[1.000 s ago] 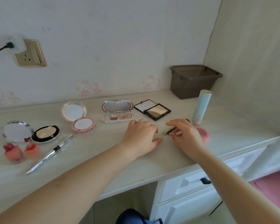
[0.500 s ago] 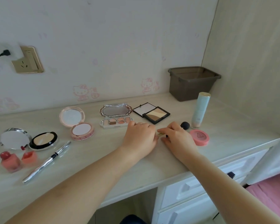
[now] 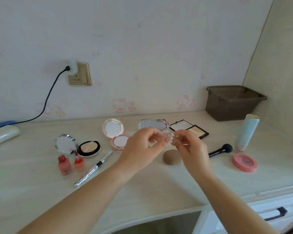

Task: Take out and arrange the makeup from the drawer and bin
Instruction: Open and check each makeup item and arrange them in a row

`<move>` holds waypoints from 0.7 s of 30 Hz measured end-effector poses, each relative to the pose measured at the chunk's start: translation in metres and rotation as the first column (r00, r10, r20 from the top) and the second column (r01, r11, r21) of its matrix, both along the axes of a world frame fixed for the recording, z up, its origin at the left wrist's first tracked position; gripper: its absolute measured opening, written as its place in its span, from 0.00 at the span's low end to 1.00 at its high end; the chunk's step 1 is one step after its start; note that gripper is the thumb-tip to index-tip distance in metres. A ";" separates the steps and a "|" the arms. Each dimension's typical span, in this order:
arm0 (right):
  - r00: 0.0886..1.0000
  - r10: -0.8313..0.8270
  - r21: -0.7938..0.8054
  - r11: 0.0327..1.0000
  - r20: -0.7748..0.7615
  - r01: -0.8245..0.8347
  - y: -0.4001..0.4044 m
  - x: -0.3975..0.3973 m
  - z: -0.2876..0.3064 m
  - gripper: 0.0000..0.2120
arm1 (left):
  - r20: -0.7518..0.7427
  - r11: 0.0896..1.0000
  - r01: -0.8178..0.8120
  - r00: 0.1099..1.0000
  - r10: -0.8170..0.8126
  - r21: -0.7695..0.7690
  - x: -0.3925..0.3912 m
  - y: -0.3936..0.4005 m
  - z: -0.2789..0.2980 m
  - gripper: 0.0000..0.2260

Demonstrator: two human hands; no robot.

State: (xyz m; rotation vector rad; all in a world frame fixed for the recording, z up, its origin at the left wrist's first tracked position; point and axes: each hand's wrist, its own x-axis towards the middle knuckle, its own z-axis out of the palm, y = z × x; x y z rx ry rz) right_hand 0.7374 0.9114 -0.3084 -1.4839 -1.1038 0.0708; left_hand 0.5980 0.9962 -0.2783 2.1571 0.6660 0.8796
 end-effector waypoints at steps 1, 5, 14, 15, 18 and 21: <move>0.996 0.028 0.021 0.999 -0.085 -0.026 0.005 -0.010 0.003 0.15 | 0.003 1.000 -0.005 1.000 0.005 0.019 -0.008 0.003 0.000 0.13; 0.866 0.227 0.144 0.973 -0.446 -0.181 0.021 -0.040 0.014 0.07 | -0.039 0.992 -0.060 0.997 0.065 0.114 -0.035 0.017 -0.005 0.12; 0.747 0.298 0.106 0.950 -0.594 -0.295 0.046 -0.076 0.011 0.07 | -0.127 0.993 -0.039 0.990 0.053 0.110 -0.067 0.031 -0.008 0.07; 0.726 0.319 0.121 0.942 -0.609 -0.313 0.048 -0.079 0.011 0.06 | -0.131 0.992 -0.046 0.989 0.061 0.115 -0.068 0.031 -0.009 0.08; 0.703 0.369 0.135 0.920 -0.608 -0.367 0.051 -0.088 0.011 0.06 | -0.151 0.991 -0.045 0.986 0.064 0.127 -0.073 0.032 -0.013 0.11; 0.723 0.376 0.108 0.915 -0.580 -0.390 0.054 -0.093 0.009 0.06 | -0.191 0.991 -0.033 0.980 0.059 0.133 -0.076 0.032 -0.017 0.11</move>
